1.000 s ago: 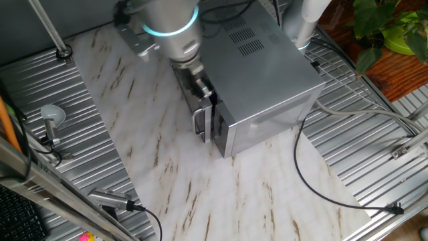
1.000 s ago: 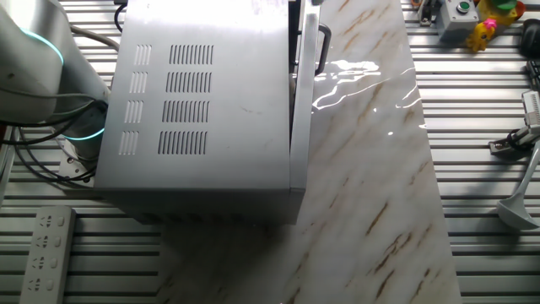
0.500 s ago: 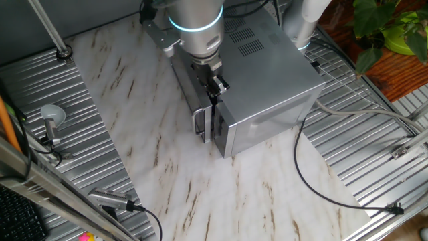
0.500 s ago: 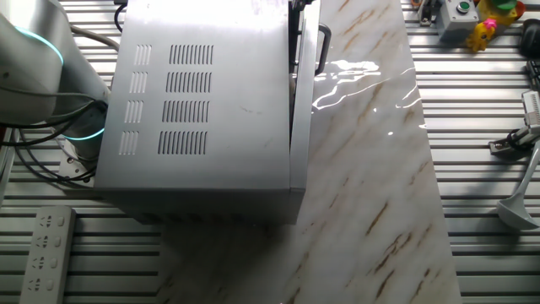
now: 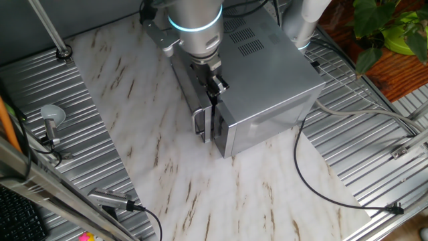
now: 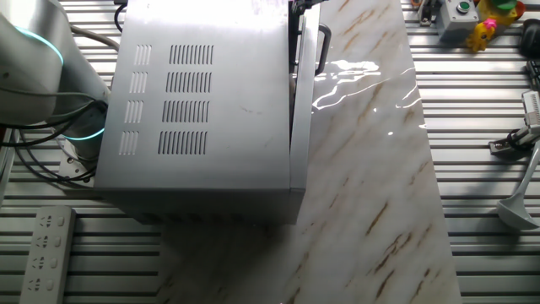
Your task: Open the microwave door
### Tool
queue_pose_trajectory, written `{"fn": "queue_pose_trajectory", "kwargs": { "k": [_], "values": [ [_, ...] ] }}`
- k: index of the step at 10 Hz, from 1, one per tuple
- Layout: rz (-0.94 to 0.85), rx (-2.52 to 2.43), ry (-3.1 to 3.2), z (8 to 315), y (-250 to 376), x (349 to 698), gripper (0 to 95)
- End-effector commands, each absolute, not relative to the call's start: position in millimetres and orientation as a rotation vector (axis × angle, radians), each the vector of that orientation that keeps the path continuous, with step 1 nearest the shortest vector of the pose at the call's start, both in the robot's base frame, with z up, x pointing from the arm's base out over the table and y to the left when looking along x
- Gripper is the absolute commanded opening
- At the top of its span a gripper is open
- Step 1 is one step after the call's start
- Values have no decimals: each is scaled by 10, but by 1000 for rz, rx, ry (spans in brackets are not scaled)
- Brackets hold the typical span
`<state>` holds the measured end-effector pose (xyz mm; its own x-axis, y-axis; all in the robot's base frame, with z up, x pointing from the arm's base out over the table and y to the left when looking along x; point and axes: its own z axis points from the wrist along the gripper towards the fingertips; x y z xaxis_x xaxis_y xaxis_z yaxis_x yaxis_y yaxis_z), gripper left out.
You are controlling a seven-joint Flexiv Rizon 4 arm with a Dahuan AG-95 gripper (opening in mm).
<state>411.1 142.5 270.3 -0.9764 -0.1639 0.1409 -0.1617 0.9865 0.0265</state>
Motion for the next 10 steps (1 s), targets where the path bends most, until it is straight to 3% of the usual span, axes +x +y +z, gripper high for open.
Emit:
{"fn": "queue_pose_trajectory", "kwargs": {
  "k": [1,5,10],
  "values": [
    [-24,253,-2996,2667,1407,4115,0],
    [-21,292,-3006,2595,1348,4262,0],
    [-18,372,-3008,2555,1311,4734,0]
  ]
}}
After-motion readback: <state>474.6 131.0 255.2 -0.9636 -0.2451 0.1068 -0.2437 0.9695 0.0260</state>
